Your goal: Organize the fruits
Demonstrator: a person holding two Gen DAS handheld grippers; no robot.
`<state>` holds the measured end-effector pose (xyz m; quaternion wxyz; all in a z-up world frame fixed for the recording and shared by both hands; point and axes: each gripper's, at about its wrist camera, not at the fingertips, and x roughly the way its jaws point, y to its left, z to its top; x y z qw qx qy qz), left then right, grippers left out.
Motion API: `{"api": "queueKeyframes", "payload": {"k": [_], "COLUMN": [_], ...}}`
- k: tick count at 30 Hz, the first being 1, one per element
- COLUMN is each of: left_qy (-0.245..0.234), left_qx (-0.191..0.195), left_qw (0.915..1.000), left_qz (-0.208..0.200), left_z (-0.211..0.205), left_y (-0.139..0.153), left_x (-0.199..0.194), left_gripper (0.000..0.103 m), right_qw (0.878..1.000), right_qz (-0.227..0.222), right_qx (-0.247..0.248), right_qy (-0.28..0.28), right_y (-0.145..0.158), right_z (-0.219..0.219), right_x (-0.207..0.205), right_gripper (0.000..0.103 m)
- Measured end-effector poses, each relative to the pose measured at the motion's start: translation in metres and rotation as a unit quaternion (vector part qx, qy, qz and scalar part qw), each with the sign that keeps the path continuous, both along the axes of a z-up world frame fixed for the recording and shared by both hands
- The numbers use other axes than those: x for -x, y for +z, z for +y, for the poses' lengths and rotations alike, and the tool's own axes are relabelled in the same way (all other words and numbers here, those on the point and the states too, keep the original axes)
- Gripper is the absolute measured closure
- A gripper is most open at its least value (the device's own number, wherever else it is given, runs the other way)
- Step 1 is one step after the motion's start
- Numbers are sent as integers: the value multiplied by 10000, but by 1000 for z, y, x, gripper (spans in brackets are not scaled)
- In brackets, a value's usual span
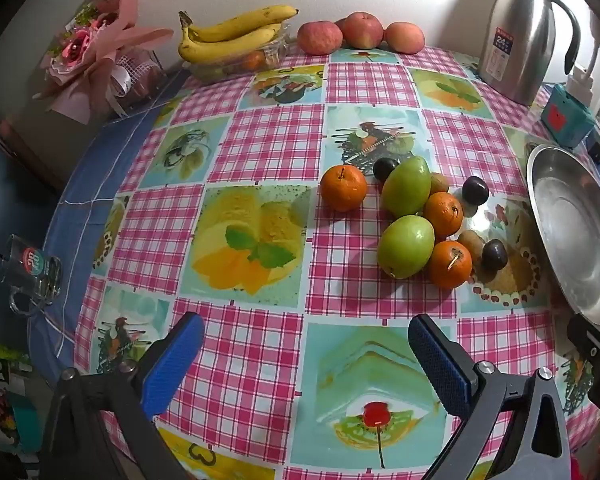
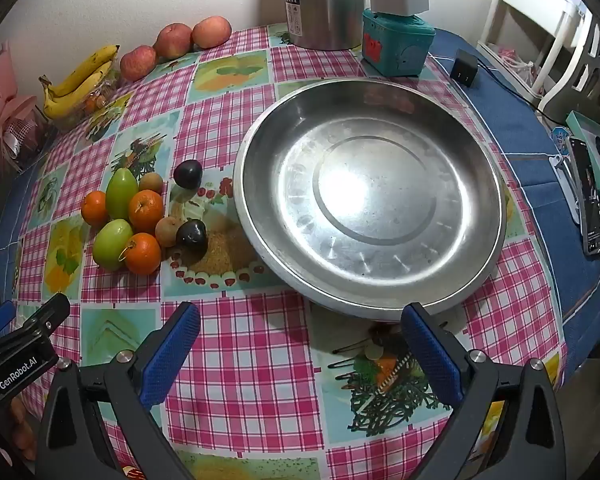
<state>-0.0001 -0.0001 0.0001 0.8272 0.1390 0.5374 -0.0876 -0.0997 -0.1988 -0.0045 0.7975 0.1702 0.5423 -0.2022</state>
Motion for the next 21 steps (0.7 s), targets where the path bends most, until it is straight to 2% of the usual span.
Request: {"api": "queueKeyframes", "payload": {"k": [21], "left_qy": [11], "left_qx": [-5], "left_qw": [10000], "left_qz": [10], "left_z": [0], "left_y": [0], "left_x": [0], "left_gripper": [0], "right_qw": [10000], "right_qz": [13], "right_qx": [-18], "right_qy": [1], "right_y": [-2], "right_z": [0], "right_x": [0], "right_gripper": [3]}}
